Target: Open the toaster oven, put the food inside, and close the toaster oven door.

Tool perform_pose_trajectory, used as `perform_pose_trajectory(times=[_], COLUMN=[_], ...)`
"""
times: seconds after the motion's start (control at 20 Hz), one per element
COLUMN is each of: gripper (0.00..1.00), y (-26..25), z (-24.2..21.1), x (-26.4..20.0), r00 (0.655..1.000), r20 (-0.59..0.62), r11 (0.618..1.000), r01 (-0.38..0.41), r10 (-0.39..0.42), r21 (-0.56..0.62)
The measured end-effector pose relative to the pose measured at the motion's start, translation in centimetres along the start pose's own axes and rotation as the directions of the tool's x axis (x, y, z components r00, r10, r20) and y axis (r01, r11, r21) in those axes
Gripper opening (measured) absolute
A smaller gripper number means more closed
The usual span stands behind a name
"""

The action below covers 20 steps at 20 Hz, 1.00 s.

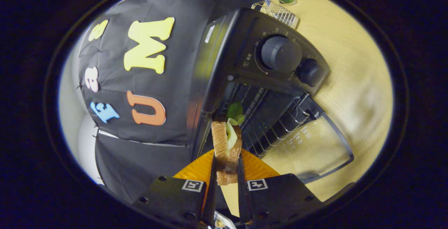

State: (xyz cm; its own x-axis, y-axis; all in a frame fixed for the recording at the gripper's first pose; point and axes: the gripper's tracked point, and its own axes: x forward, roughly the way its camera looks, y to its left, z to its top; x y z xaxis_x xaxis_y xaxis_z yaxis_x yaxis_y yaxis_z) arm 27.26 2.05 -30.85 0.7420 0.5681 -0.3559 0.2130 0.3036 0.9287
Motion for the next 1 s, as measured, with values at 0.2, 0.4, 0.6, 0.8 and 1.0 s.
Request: perform_pose_trajectory(times=[0.2, 0.4, 0.6, 0.8, 1.0], gripper=[0.31, 0.31, 0.32, 0.45, 0.65], y=[-0.4, -1.0, -1.5, -2.8, -2.4], z=[1.4, 1.8, 1.7, 1.8, 0.7], x=[3.2, 5.0, 6.0, 5.8, 5.2], r00=[0.990, 0.973, 0.969, 0.956, 0.956], r20=[0.139, 0.232, 0.245, 0.273, 0.246], r11=[0.994, 0.991, 0.994, 0.985, 0.981], r01=[-0.045, -0.035, 0.002, 0.062, 0.125], r10=[0.031, 0.004, -0.030, -0.104, -0.159], r21=[0.100, 0.128, 0.113, 0.160, 0.148])
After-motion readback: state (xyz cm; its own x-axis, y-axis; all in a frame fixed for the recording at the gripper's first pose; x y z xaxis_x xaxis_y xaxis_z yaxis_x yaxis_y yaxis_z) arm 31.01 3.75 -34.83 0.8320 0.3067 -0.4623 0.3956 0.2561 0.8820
